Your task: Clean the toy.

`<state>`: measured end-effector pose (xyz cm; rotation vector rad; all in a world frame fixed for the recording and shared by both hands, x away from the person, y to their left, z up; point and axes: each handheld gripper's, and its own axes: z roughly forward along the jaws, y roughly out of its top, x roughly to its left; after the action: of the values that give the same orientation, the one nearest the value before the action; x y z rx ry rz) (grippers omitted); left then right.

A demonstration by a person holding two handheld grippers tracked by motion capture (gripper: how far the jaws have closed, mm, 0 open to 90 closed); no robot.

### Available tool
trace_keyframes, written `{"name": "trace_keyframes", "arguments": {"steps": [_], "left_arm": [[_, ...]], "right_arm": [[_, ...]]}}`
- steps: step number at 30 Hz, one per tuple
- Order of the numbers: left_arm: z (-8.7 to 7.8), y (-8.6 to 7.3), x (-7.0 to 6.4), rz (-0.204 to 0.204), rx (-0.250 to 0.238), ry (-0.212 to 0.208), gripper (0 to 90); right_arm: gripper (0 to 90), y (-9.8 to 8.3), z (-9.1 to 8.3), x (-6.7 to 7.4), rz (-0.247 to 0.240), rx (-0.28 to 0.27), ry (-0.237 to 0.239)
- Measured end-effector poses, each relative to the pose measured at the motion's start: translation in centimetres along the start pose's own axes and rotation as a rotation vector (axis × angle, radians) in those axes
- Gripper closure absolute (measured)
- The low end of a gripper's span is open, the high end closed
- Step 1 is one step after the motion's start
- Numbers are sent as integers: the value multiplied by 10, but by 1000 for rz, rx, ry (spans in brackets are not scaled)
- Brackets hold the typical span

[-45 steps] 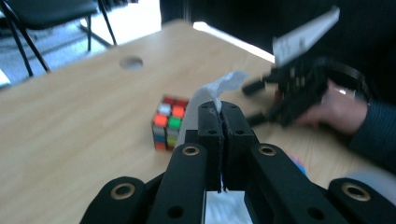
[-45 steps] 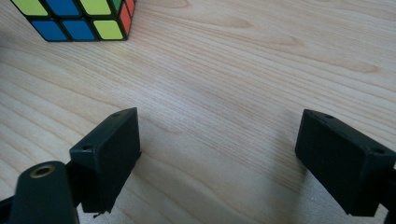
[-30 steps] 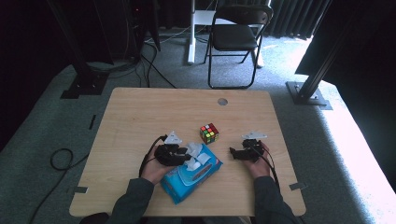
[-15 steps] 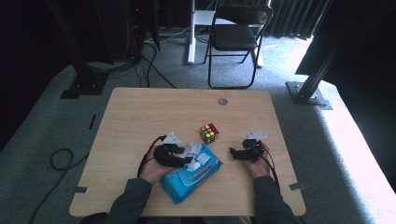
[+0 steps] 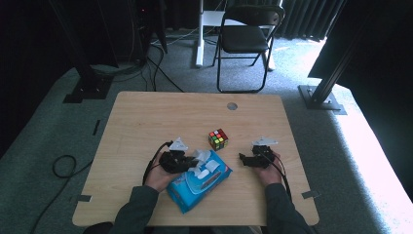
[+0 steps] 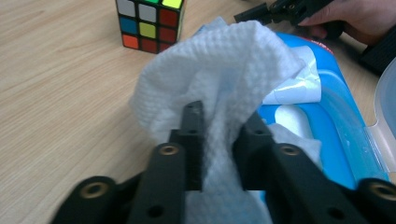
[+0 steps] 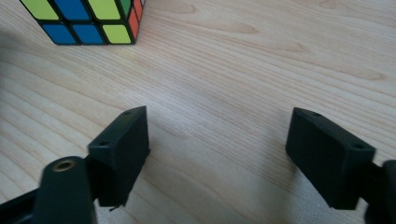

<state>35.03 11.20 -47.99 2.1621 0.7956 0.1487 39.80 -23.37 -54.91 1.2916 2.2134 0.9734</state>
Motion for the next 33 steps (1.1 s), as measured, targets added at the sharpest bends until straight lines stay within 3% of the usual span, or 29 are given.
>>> {"name": "trace_keyframes", "arguments": {"steps": [3, 10, 16, 33], "left_arm": [[-2, 0, 0, 9, -3, 22, 838], [-6, 0, 3, 18, -13, 72, 846], [-11, 1, 8, 3, -33, 91, 846], [-21, 1, 15, -14, -63, 118, 845]], "right_arm": [[252, 1, 0, 1, 2, 6, -3], [325, 5, -2, 10, -10, 7, -22], [263, 13, -4, 25, -24, -18, 37], [176, 46, 7, 59, -29, -69, 105]]}}
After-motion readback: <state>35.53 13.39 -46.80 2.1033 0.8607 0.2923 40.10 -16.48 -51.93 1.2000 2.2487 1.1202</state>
